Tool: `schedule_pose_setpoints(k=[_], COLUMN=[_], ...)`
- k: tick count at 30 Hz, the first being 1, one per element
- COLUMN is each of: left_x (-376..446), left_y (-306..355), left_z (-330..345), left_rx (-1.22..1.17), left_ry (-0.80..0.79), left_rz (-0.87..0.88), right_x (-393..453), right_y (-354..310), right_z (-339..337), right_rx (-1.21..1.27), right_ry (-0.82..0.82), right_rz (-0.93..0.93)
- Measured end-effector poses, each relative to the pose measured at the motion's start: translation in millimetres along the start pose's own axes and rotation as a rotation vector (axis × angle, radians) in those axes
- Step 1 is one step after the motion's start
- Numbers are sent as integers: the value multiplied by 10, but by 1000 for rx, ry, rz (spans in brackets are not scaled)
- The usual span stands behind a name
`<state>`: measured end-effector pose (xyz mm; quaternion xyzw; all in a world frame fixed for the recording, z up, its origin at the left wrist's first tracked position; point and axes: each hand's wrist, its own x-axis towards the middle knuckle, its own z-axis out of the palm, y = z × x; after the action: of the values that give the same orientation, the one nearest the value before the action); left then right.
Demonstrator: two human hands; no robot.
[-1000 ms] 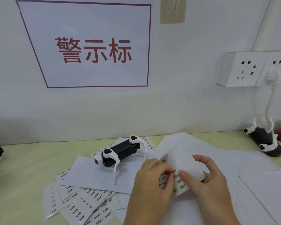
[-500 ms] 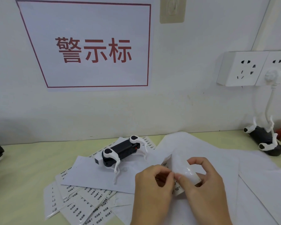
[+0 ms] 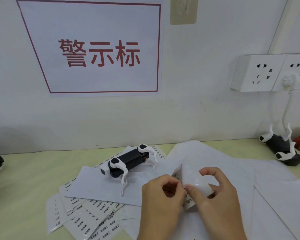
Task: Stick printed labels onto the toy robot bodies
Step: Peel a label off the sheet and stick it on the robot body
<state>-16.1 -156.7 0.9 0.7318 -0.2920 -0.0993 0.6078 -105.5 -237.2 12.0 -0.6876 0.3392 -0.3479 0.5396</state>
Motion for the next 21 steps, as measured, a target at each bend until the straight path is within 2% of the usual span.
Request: schedule_pose_setpoints(k=[21], left_x=[51], left_y=[-45], left_z=[-10], left_rx=[6], left_ry=[-34], left_rz=[-32], right_x=[23], right_y=[57], right_z=[1], right_rx=[1], right_ry=[15], right_rz=[5])
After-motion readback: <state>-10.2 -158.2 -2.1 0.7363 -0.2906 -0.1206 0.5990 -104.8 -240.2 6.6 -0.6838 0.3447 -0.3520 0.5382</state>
